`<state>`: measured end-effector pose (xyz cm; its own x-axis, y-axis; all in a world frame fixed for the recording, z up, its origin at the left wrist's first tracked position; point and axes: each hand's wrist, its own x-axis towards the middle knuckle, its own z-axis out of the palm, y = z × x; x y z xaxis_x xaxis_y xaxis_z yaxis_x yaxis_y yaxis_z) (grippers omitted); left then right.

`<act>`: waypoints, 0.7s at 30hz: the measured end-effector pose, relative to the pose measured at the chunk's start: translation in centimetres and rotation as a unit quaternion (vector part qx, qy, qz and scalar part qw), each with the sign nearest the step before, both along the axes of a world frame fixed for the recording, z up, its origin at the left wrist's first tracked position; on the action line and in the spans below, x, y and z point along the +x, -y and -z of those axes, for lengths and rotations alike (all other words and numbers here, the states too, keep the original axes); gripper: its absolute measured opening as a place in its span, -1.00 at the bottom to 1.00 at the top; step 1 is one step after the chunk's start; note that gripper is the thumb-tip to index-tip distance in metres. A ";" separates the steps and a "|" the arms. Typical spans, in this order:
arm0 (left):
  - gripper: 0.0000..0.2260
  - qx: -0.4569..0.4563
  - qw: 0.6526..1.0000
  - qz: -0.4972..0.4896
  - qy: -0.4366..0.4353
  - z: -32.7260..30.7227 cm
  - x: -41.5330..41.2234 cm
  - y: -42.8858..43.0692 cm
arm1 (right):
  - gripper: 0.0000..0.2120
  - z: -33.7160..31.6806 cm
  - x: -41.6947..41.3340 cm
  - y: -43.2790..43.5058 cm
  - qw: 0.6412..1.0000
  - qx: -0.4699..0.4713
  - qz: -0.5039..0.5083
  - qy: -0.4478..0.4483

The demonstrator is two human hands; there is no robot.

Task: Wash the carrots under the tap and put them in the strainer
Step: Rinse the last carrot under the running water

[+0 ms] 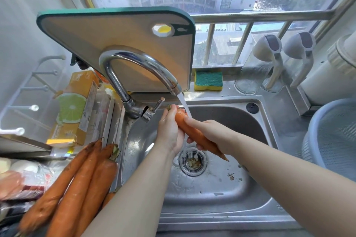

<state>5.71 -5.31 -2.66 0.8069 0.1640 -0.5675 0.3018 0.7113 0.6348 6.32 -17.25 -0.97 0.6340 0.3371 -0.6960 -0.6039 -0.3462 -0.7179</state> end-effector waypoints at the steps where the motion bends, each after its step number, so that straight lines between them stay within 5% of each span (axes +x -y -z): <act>1: -0.77 -0.007 1.000 -0.004 -0.002 0.1 0.1 -0.2 | -0.56 -0.1 0.1 0.2 1.000 0.015 -0.001 -0.018; 4: -0.87 -0.020 1.000 -0.021 -0.010 0.0 0.2 -0.5 | -0.62 -0.4 0.4 0.6 0.997 0.053 -0.017 -0.058; 9: -0.88 -0.017 1.000 -0.013 -0.008 -0.3 0.0 -0.2 | -0.52 0.0 0.4 -0.2 1.000 -0.023 -0.007 0.006; 13: -0.82 -0.024 0.999 -0.019 -0.016 -0.3 0.2 -0.6 | -0.63 0.1 0.6 0.4 0.997 0.060 -0.014 -0.037; 18: -0.82 0.024 1.000 0.000 -0.002 -0.3 -0.6 1.1 | -0.41 0.2 0.6 -0.4 0.969 -0.155 -0.116 0.151; 21: -0.87 0.135 0.988 0.069 0.026 1.0 -1.6 1.4 | -0.29 0.8 0.9 -0.3 0.980 -0.139 -0.114 0.079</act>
<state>4.12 -6.71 -3.65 0.8591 0.1892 -0.4755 0.3466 0.4685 0.8127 7.21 -16.92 -1.74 0.6711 0.2934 -0.6808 -0.3769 -0.6557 -0.6542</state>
